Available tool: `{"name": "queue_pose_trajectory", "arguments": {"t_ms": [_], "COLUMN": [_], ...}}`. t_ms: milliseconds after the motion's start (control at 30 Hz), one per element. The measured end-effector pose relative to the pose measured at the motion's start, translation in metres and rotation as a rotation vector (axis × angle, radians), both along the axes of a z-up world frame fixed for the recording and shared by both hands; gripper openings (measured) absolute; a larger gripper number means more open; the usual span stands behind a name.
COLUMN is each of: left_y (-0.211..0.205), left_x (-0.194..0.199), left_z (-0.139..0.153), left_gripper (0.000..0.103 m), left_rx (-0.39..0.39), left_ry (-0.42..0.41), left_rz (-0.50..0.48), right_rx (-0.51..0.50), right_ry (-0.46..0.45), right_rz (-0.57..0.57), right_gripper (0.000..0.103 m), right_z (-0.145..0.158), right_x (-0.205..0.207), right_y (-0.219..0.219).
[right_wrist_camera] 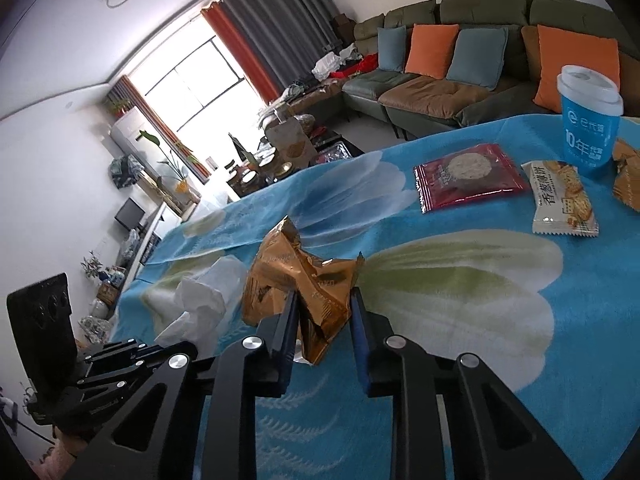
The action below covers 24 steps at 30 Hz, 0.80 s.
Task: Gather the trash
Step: 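Grasp a white tissue with the left tool while the right tool grasps a gold wrapper, then lift the white tissue and gold wrapper off the table with both tools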
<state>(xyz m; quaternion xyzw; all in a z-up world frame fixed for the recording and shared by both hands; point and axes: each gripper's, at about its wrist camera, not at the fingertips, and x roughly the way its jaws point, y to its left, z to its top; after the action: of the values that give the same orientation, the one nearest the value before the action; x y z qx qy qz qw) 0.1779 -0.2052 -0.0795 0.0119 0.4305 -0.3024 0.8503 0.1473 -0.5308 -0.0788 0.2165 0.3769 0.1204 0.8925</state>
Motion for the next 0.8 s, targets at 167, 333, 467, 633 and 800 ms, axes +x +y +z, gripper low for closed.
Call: {"name": "queue_pose_trajectory", "arguments": {"t_ms": [167, 333, 467, 633, 800], "left_y": [0.017, 0.036, 0.051, 0.07, 0.091], "left_x": [-0.018, -0.041, -0.057, -0.076, -0.089], "left_z": [0.012, 0.022, 0.026, 0.027, 0.028], "left_gripper": [0.006, 0.006, 0.006, 0.006, 0.006], "left_rx": [-0.033, -0.053, -0.056, -0.048, -0.061], "left_ry": [-0.031, -0.057, -0.069, -0.079, -0.072], "left_rz": [0.005, 0.019, 0.037, 0.063, 0.098], "right_rx": [0.025, 0.042, 0.055, 0.064, 0.078], "right_ry": [-0.023, -0.044, -0.049, -0.052, -0.055], "right_rz": [0.01, 0.037, 0.062, 0.101, 0.138], "right_gripper": [0.023, 0.023, 0.023, 0.023, 0.023], "right_z": [0.006, 0.011, 0.012, 0.011, 0.011], "right_x": [-0.015, -0.029, -0.035, -0.041, -0.044], "right_y": [0.002, 0.009, 0.018, 0.031, 0.043]}}
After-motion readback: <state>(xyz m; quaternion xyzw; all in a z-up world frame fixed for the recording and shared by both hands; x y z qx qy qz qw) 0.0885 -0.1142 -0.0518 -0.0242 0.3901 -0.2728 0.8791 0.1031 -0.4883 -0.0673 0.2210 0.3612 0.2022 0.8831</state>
